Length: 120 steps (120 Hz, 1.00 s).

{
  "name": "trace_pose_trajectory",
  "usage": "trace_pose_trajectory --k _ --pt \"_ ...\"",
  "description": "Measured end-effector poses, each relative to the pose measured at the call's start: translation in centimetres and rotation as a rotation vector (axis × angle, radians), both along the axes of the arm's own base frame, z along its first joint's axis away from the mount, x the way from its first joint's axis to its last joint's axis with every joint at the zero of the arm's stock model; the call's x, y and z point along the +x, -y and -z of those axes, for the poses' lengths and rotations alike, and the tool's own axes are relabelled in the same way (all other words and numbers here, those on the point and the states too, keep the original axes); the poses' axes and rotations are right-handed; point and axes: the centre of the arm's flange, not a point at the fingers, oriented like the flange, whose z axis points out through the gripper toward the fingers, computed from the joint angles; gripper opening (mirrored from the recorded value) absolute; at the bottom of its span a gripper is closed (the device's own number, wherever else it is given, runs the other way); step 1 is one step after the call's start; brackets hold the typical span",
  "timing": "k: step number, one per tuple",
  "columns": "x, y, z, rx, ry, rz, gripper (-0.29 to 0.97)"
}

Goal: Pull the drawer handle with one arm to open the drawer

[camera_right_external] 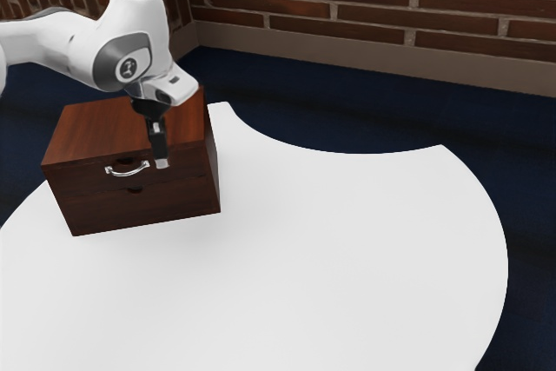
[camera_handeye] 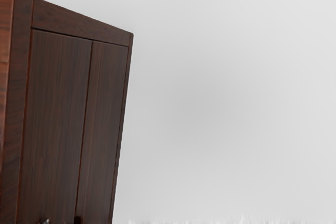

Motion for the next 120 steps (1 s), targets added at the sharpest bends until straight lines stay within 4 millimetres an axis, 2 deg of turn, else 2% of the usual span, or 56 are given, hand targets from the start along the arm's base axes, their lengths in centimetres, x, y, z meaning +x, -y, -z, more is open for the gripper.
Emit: trace_pose_trajectory --k 20,29,62,100,120 --pt "-2.3 -1.8 2.1 -0.014 0.048 0.051 0.68" --pt "-3.2 -2.6 2.4 -0.03 0.077 0.061 0.68" --pt "-3.9 -5.9 3.0 -0.039 0.129 0.098 0.68" --pt "-6.1 -7.2 5.7 -0.036 0.136 0.147 0.68" --pt "-6.9 -7.3 6.1 -0.027 0.167 0.173 0.68"
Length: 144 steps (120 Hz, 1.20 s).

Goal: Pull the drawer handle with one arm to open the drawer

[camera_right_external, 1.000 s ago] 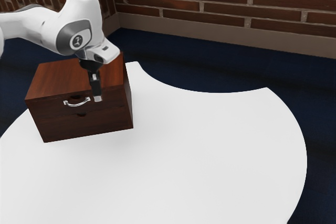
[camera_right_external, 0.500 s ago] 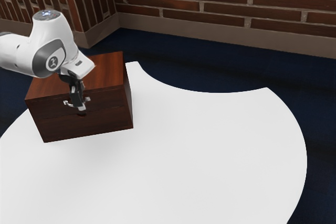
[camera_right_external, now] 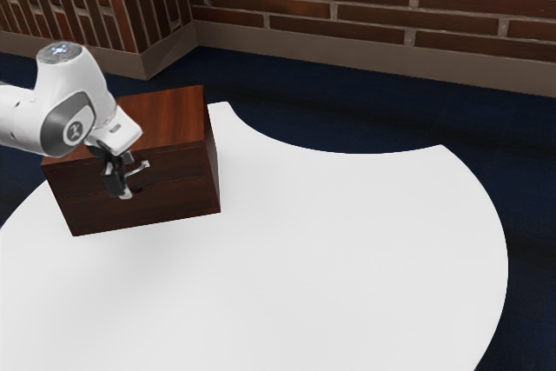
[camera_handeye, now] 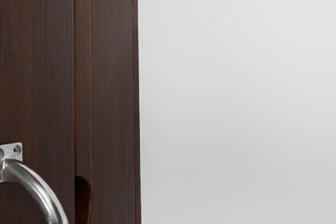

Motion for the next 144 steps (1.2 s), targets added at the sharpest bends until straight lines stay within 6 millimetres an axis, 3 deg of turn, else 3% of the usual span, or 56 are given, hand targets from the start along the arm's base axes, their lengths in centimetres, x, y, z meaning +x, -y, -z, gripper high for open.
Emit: trace_pose_trajectory --k 32,112,144 --pt "-0.9 -1.6 0.8 0.007 0.036 0.001 0.68" --pt "-0.4 -1.7 2.7 -0.014 0.039 0.014 0.68" --pt "-0.5 -1.8 2.8 -0.017 0.041 0.012 0.58"
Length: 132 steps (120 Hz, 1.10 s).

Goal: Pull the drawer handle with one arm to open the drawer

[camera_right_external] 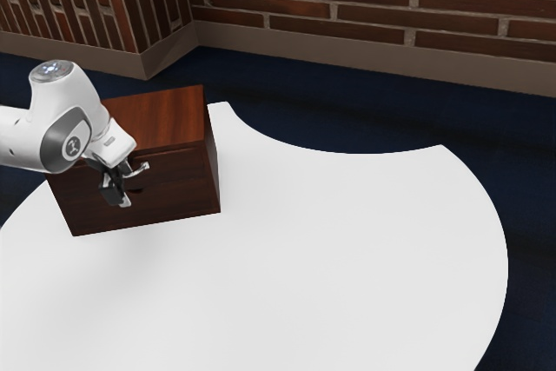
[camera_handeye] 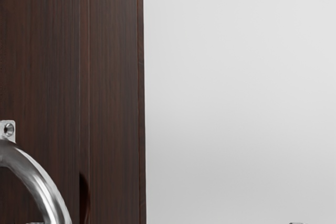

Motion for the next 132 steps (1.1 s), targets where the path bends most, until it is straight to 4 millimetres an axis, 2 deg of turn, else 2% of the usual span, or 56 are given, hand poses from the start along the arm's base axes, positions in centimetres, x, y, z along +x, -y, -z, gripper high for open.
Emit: trace_pose_trajectory --k 19,44,99,132 --pt "-0.1 0.0 0.1 -0.005 0.0 -0.003 0.48" --pt "-1.0 0.6 0.1 -0.011 -0.001 0.0 0.41" --pt "-3.3 2.1 -0.1 -0.016 0.014 0.008 0.32" --pt "-4.4 4.1 -0.3 -0.014 0.019 0.035 0.36"
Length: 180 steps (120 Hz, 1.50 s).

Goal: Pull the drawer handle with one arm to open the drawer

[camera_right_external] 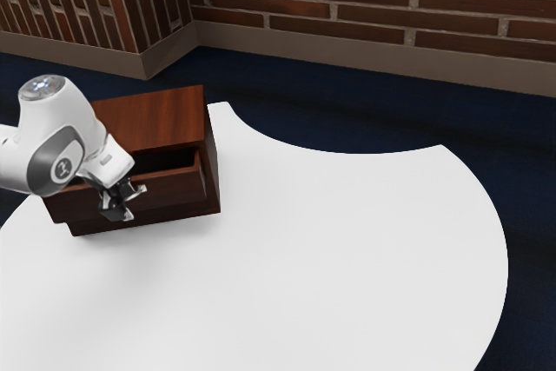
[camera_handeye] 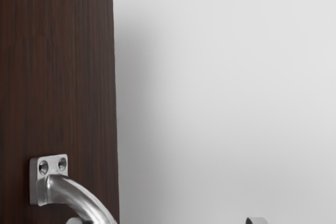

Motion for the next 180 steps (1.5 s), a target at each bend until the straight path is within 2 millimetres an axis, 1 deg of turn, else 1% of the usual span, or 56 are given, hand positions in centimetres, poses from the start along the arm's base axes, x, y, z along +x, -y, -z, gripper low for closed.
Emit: trace_pose_trajectory --k 12,38,65,83,114,128,180 --pt "-0.5 0.3 -0.1 0.001 0.002 0.002 0.35" --pt "-1.7 0.2 0.1 0.0 -0.002 -0.008 0.39" --pt "-3.0 0.4 0.0 -0.001 0.001 -0.013 0.37" --pt "-3.8 0.6 0.1 -0.002 0.003 -0.016 0.38" --pt "-4.8 0.9 0.1 -0.014 0.008 -0.026 0.41" --pt "-5.3 1.0 0.0 -0.018 0.011 -0.03 0.41" --pt "-7.6 2.4 -0.2 -0.012 0.036 -0.026 0.39"
